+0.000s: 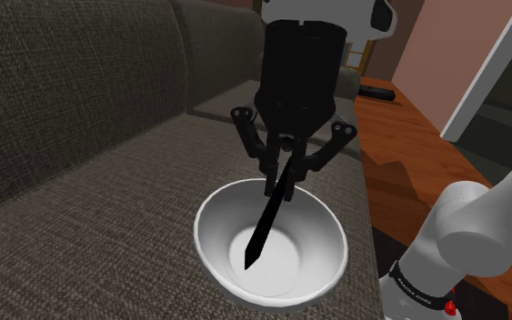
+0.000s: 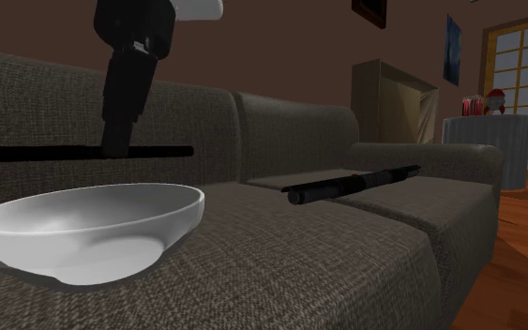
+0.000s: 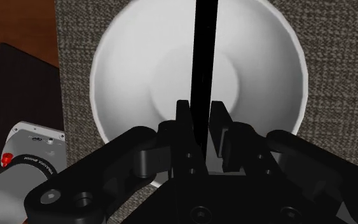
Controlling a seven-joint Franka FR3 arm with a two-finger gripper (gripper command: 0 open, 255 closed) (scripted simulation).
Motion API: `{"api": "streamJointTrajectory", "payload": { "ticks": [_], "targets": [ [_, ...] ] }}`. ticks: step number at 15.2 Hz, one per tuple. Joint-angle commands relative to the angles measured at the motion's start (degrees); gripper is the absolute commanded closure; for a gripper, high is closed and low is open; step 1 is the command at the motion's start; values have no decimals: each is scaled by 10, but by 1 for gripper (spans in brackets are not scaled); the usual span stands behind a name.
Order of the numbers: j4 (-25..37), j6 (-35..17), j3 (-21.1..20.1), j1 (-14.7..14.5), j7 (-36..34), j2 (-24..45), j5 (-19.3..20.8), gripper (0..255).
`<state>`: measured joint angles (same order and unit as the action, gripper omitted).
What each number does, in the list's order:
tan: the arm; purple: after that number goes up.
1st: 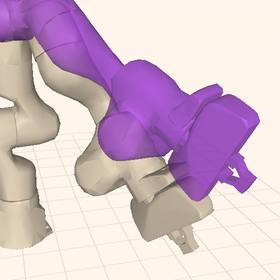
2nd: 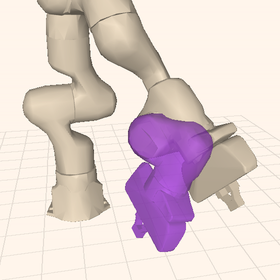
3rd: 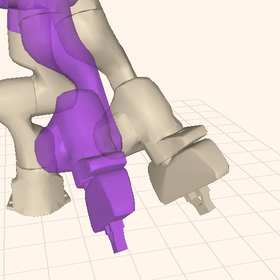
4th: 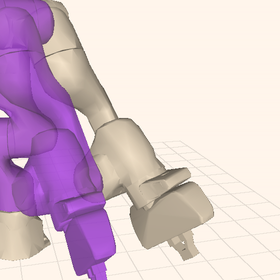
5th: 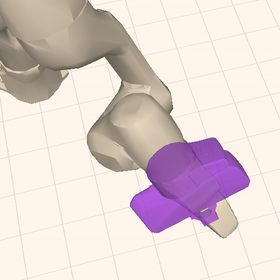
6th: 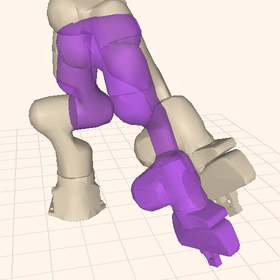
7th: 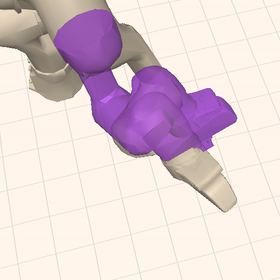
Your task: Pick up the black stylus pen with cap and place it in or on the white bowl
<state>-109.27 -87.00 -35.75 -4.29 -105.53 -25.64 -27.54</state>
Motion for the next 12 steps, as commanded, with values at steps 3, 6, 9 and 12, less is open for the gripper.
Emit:
{"api": "streamJointTrajectory", "payload": {
  "ticks": [3,6,9,12],
  "targets": [
    [-37,-28,-4,-3,10,-8,-5,255],
    [-63,-49,-7,-4,17,-13,-10,255],
    [-73,-58,-9,-5,20,-15,-11,255],
    [-73,-58,-9,-5,20,-15,-11,255]
  ]
}}
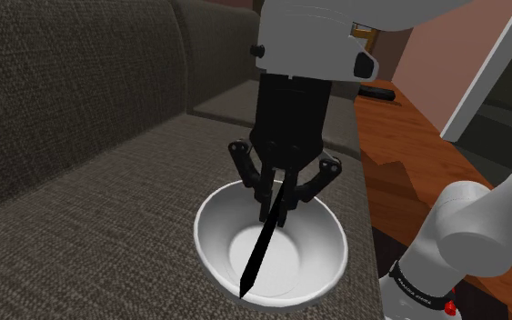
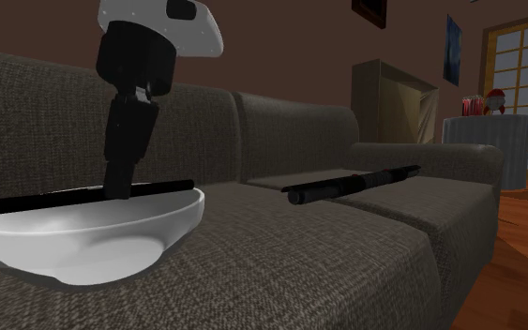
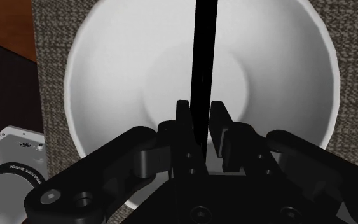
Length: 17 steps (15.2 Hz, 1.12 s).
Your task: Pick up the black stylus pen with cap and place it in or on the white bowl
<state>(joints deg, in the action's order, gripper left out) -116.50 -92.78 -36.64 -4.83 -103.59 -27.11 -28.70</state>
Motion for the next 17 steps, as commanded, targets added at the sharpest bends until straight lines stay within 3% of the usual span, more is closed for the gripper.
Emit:
{"api": "streamJointTrajectory", "payload": {
  "ticks": [1,2,3,8,12,17],
  "targets": [
    [-1,0,0,0,0,0,0,255],
    [-1,0,0,0,0,0,0,255],
    [-1,0,0,0,0,1,0,0],
    [-1,0,0,0,0,0,0,0],
    [79,66,18,9,-10,18,17,0],
    [79,66,18,10,-10,18,17,0]
  ]
}}
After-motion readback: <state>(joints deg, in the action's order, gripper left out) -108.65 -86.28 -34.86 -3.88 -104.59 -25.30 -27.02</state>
